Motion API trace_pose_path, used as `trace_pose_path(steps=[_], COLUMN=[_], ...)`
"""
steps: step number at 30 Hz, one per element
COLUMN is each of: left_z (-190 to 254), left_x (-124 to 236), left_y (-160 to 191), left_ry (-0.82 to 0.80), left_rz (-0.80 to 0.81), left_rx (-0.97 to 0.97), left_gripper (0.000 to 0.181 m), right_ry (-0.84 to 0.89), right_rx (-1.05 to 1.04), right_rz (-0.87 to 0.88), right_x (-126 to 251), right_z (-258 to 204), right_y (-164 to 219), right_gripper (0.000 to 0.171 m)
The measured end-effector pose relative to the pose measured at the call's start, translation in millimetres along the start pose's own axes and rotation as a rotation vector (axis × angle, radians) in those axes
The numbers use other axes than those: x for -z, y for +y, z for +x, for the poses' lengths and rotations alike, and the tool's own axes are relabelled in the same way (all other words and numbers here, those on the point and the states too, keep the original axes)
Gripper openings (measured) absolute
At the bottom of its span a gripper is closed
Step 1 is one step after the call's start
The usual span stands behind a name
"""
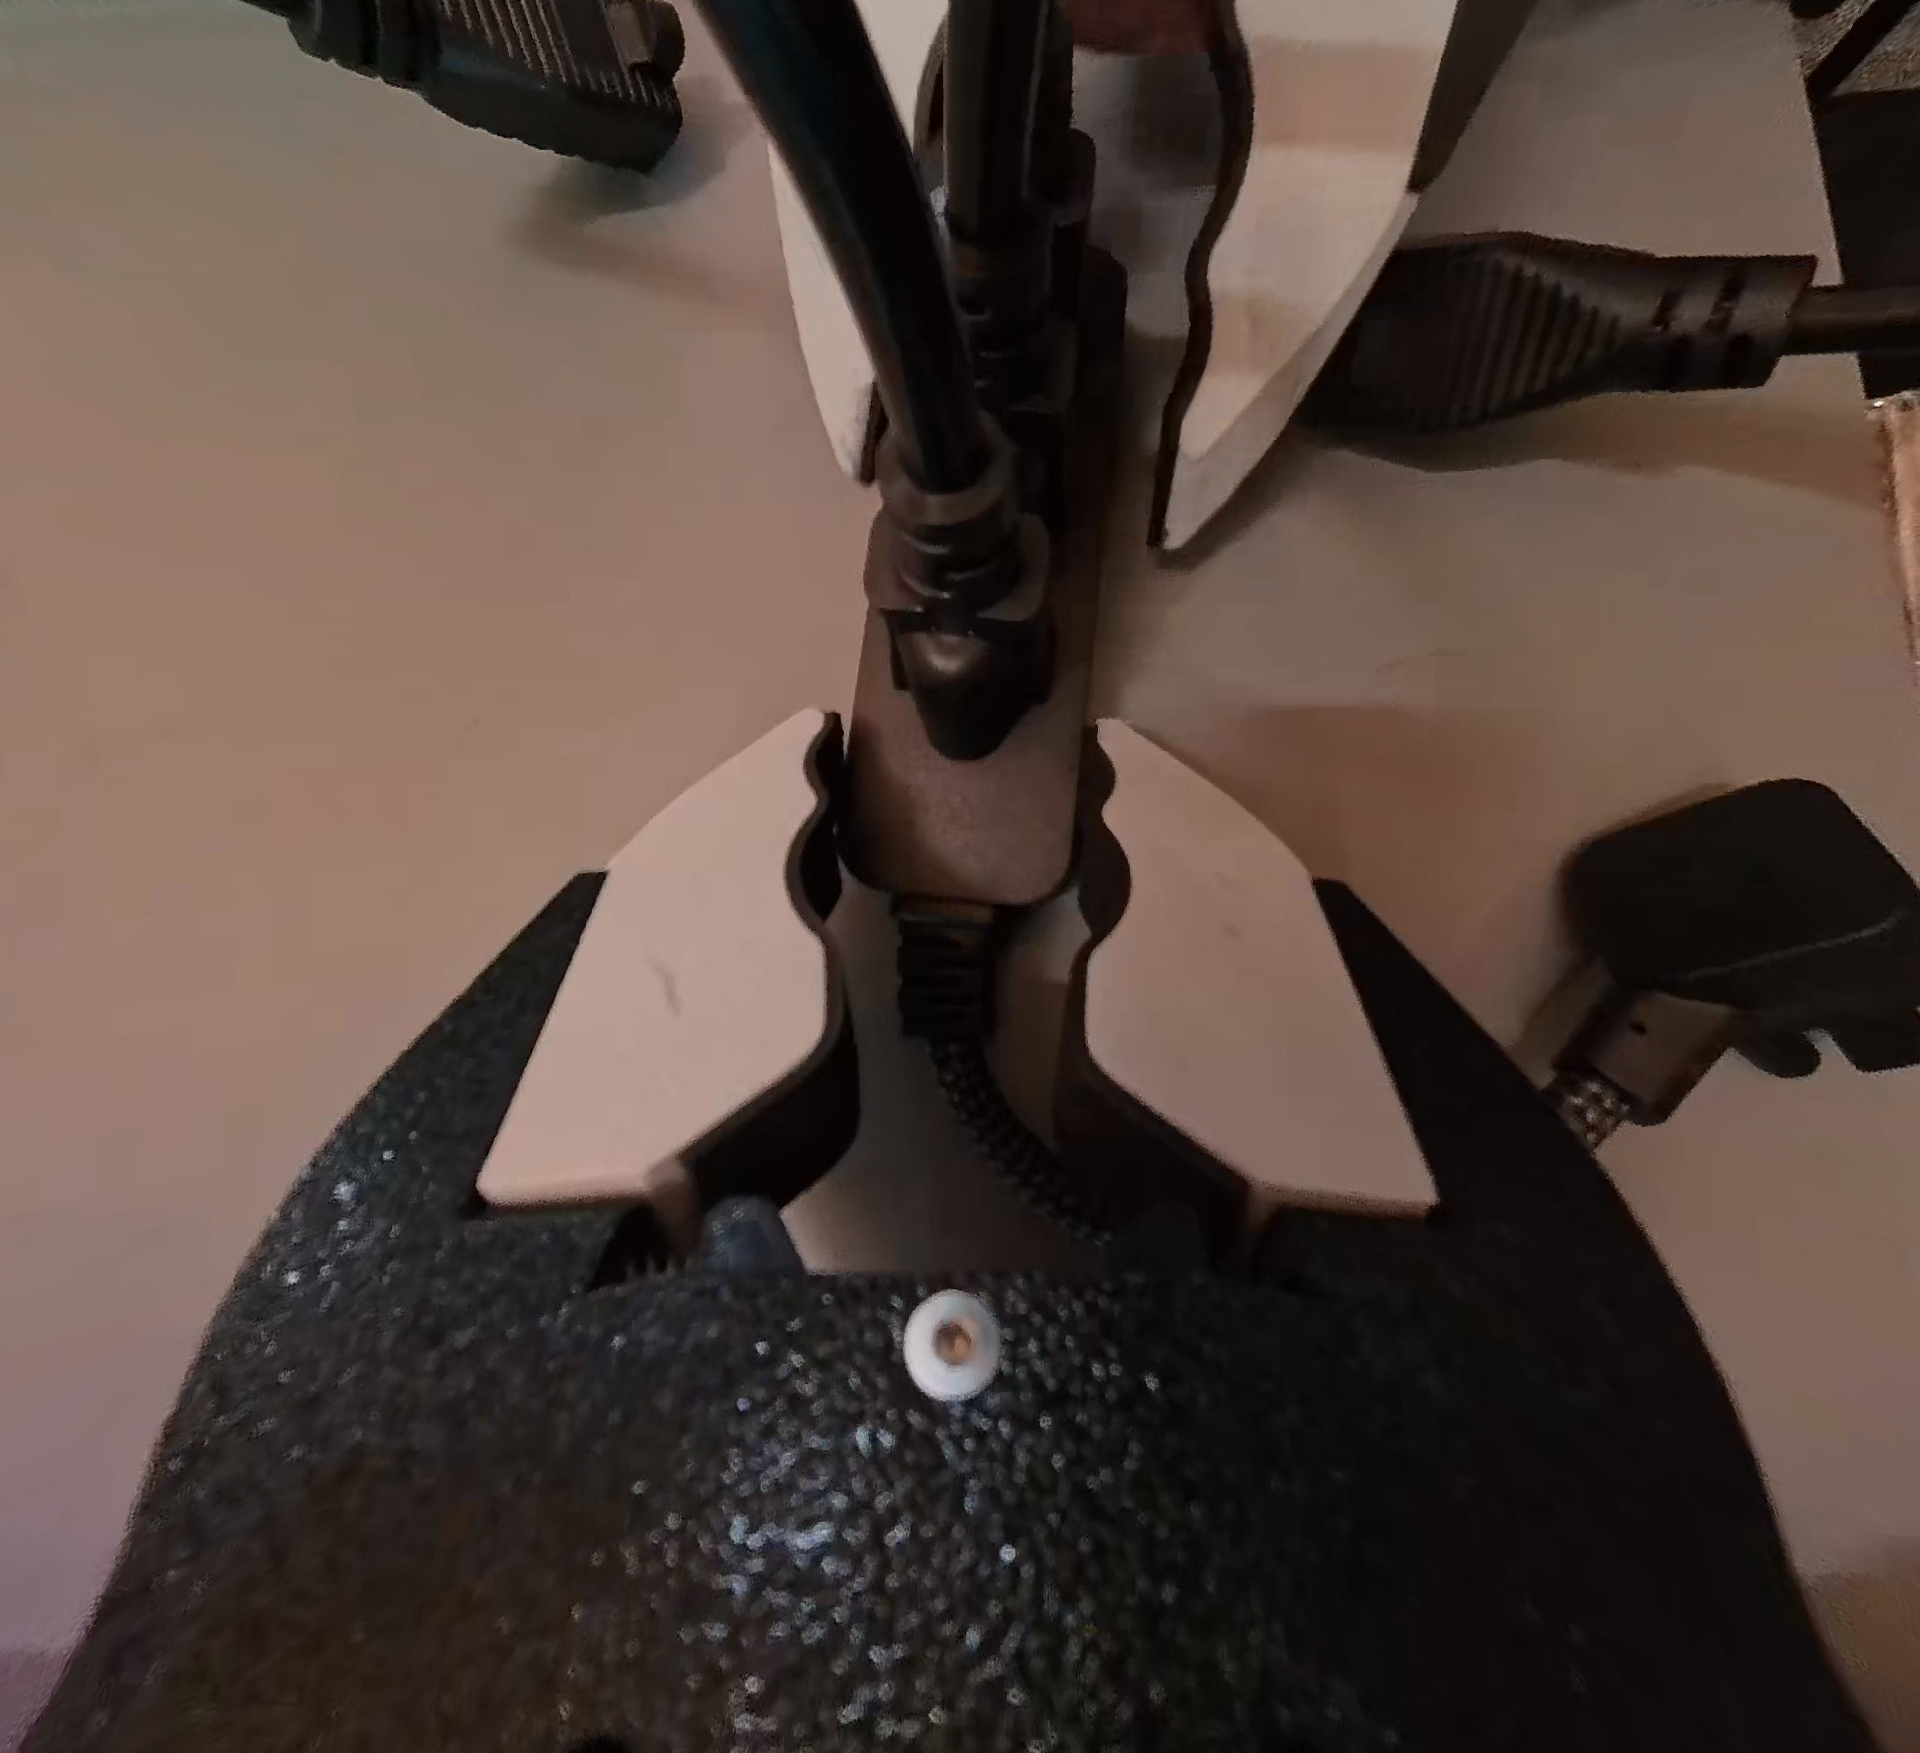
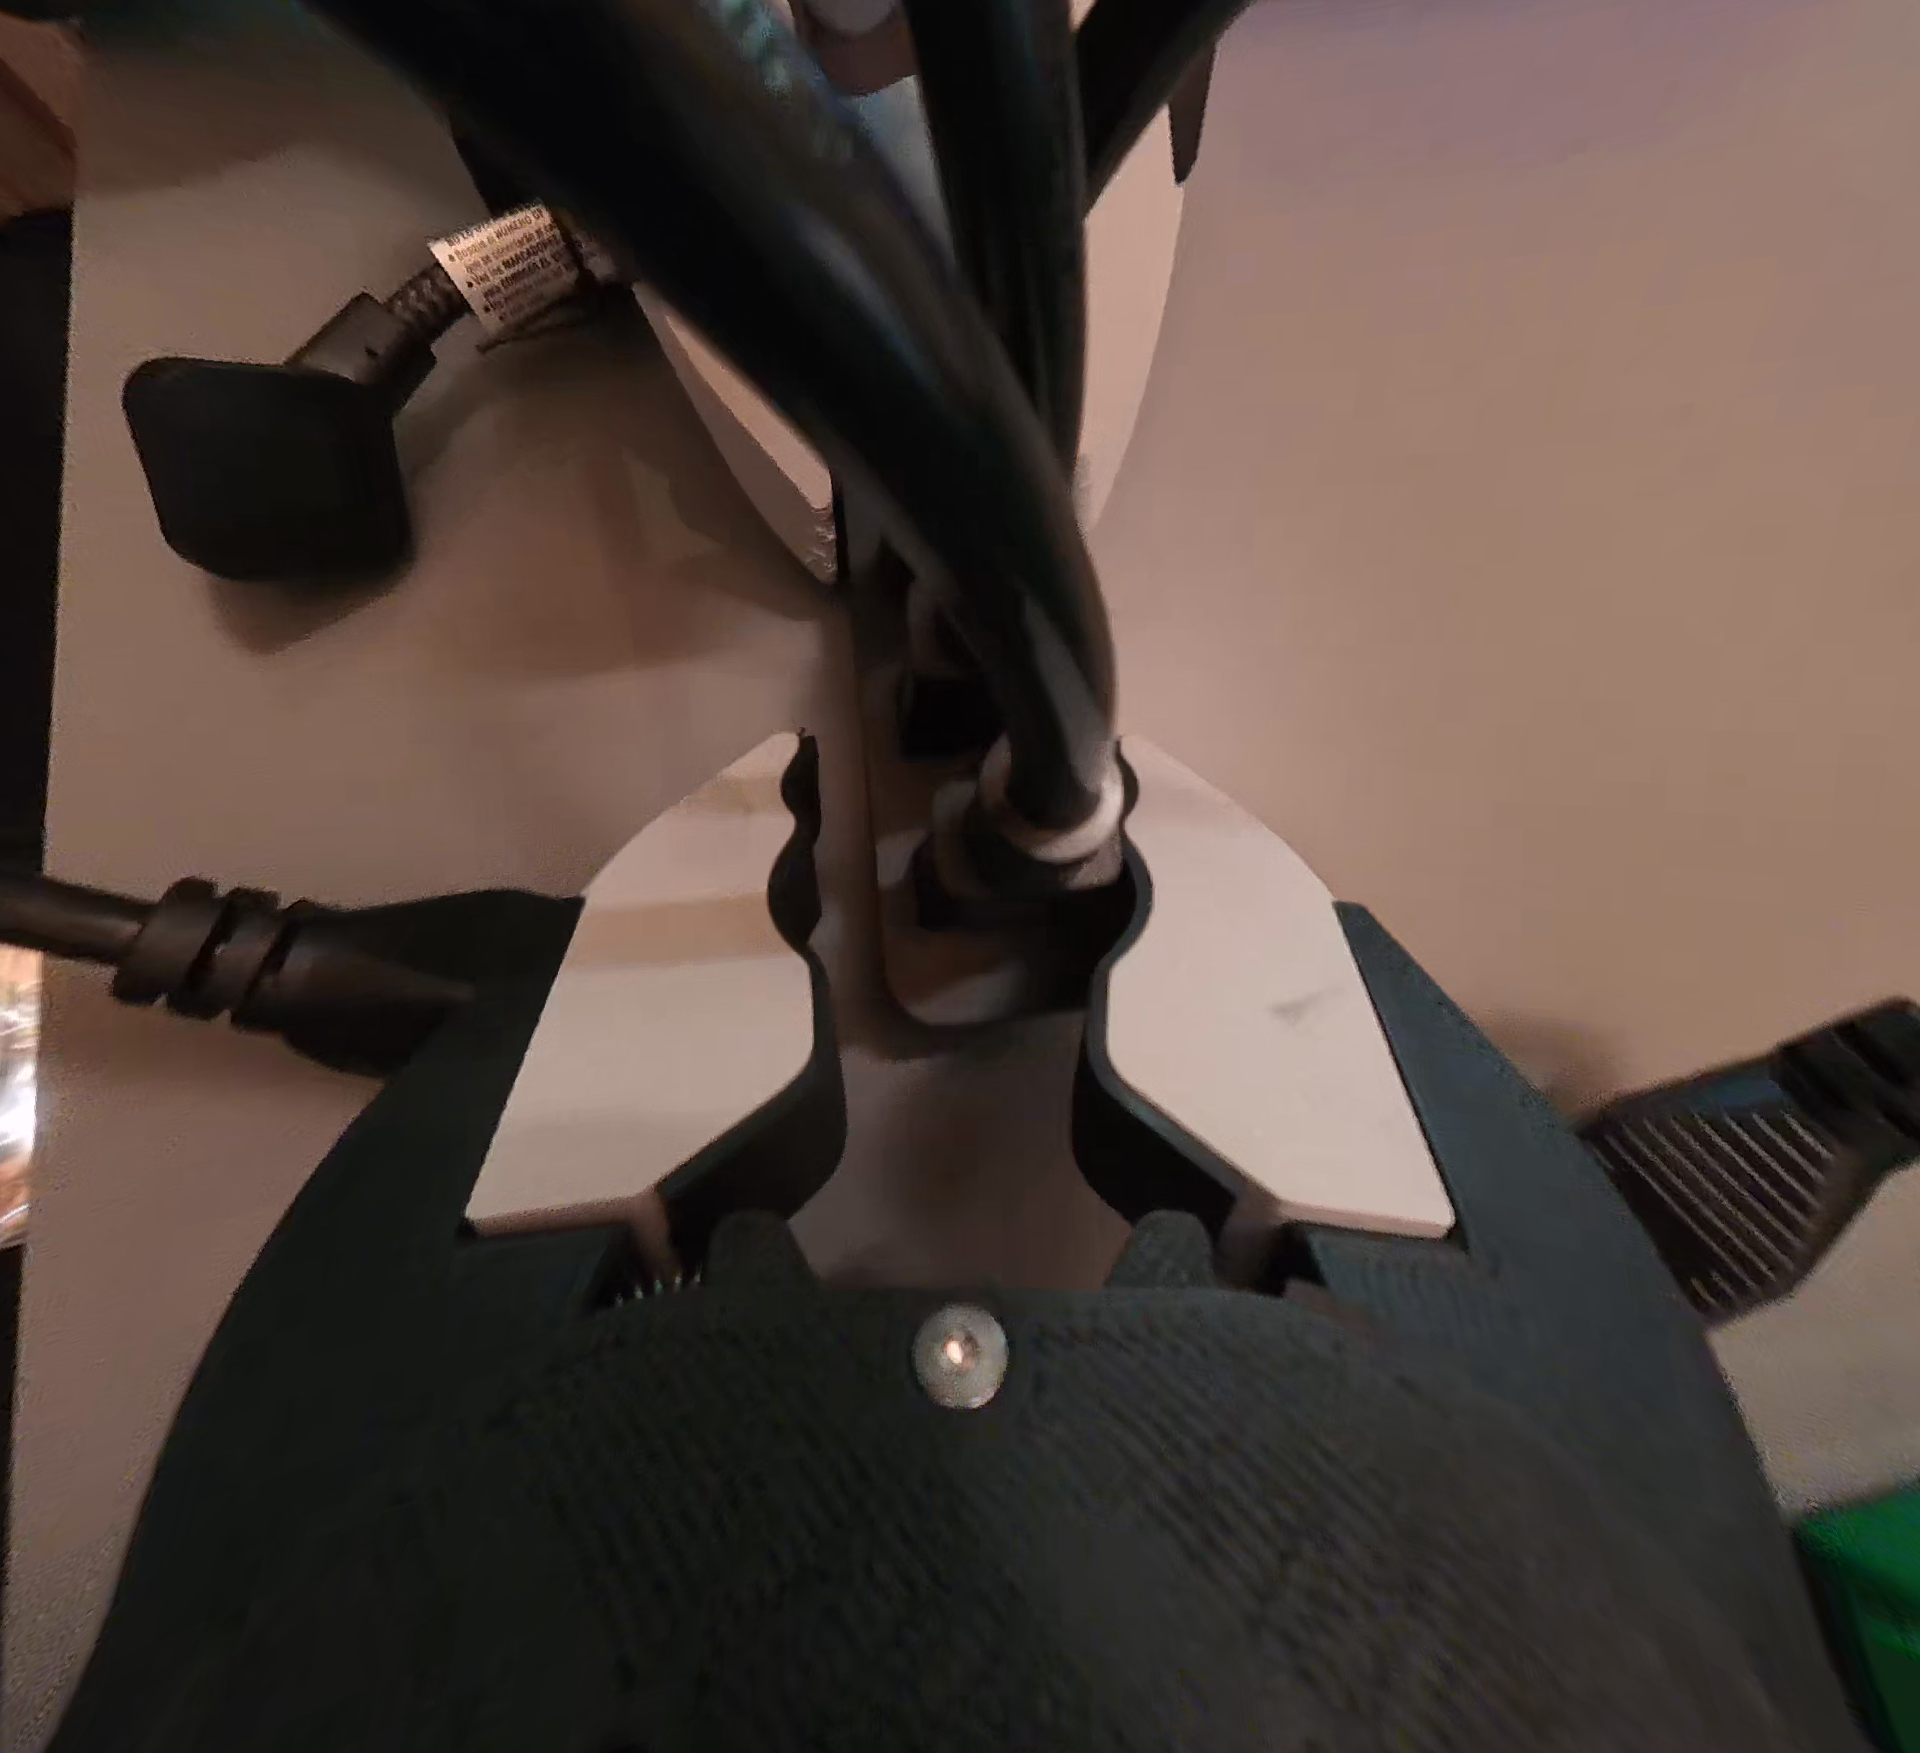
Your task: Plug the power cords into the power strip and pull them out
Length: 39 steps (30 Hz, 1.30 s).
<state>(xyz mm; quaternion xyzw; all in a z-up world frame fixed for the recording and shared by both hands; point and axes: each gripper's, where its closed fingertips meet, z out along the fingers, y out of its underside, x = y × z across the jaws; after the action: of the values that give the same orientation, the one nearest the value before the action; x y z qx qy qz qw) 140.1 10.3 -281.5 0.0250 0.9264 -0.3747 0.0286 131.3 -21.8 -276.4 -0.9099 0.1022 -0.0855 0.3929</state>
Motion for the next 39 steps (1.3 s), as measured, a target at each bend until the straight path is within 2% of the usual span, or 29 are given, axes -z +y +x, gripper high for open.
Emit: trace_pose_path(steps=[6,9,12,13,18,22,27,33,39], left_z=[0,0,0,0,0,0,1,3,7], left_x=[1,1,0,0,0,0,-1,-3,-6], left_y=[0,0,-1,-1,-1,-1,-2,-6,-26], left_ry=[0.011,0.006,-0.008,-0.013,-0.009,-0.010,-0.006,0.043,0.060], left_rz=[0.038,0.051,0.073,0.072,0.072,0.071,0.058,0.002,0.082], left_rx=[0.006,0.015,0.018,0.014,0.019,0.017,0.001,-0.013,-0.015], left_gripper=[0.042,0.042,0.042,0.042,0.042,0.042,0.042,0.042,0.037], right_ry=[-0.001,0.020,0.032,0.040,0.099,0.128,0.073,0.092,0.115], right_rx=[0.035,0.058,0.025,0.017,0.068,0.114,0.094,0.077,0.046], right_rz=[-0.037,-0.083,-0.012,0.022,0.048,-0.006,-0.046,-0.070,-0.033], right_x=[-10,-1,19,27,62,68,69,69,68], right_z=[1,3,4,5,9,9,7,6,4], right_y=[3,4,-14,-20,-36,-39,-37,-37,-39], right_gripper=[0.049,0.049,0.048,0.045,0.009,0.008,0.008,0.008,0.008])
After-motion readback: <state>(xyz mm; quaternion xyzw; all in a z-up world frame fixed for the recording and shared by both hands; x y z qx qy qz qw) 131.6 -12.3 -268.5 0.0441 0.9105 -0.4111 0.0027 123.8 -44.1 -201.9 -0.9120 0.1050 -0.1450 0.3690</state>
